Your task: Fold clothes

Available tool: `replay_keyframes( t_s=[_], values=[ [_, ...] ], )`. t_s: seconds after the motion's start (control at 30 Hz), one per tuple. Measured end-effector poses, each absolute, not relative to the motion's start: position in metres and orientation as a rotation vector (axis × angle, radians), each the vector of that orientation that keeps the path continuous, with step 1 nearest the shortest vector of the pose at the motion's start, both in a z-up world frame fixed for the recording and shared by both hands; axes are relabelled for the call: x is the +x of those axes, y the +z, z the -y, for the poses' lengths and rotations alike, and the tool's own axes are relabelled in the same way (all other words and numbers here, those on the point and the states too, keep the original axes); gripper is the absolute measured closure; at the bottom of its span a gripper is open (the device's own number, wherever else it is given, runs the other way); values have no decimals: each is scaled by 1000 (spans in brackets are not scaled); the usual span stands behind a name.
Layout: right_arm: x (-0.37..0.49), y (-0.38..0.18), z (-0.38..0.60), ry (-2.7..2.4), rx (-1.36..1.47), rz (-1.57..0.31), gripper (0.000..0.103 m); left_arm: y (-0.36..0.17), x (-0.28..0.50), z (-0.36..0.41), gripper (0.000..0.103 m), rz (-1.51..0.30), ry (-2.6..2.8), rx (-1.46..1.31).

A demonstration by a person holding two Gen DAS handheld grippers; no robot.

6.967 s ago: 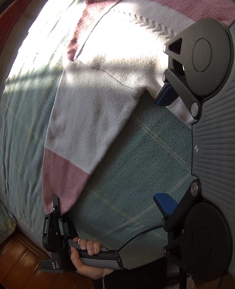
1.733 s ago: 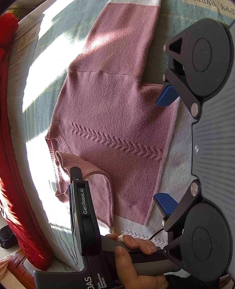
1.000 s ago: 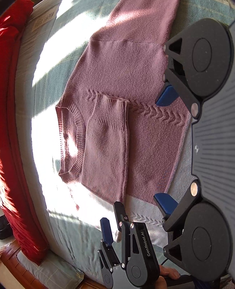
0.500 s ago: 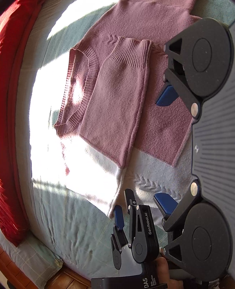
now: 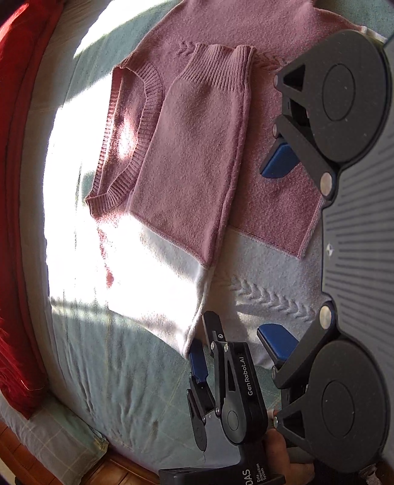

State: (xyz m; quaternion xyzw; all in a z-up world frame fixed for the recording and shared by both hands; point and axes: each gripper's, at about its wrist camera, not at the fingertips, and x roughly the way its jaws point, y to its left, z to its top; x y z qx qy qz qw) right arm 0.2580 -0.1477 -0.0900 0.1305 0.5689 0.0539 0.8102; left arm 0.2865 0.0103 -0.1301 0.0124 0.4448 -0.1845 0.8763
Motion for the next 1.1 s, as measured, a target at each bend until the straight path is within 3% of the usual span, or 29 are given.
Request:
replay_keyframes(
  t_s=[0.37, 0.47, 0.53, 0.8, 0.97, 1.07, 1.1],
  values=[
    [247, -87, 171, 75, 275, -1147, 0, -149, 290, -1, 51, -978, -363, 130],
    [240, -88, 198, 6, 318, -1116, 4, -149, 292, -2, 50, -990, -364, 118],
    [234, -92, 223, -47, 386, -1107, 15, -150, 292, 0, 49, -993, -367, 130],
    [203, -146, 323, -189, 926, -992, 37, -150, 292, 7, 44, -1004, -360, 149],
    [194, -173, 347, -209, 1102, -869, 50, -149, 294, 8, 43, -1015, -365, 161],
    [197, -176, 352, -232, 1113, -842, 65, -149, 295, 9, 43, -1022, -362, 165],
    [199, -175, 354, -240, 1106, -839, 77, -149, 295, 10, 43, -1025, -362, 170]
  ],
)
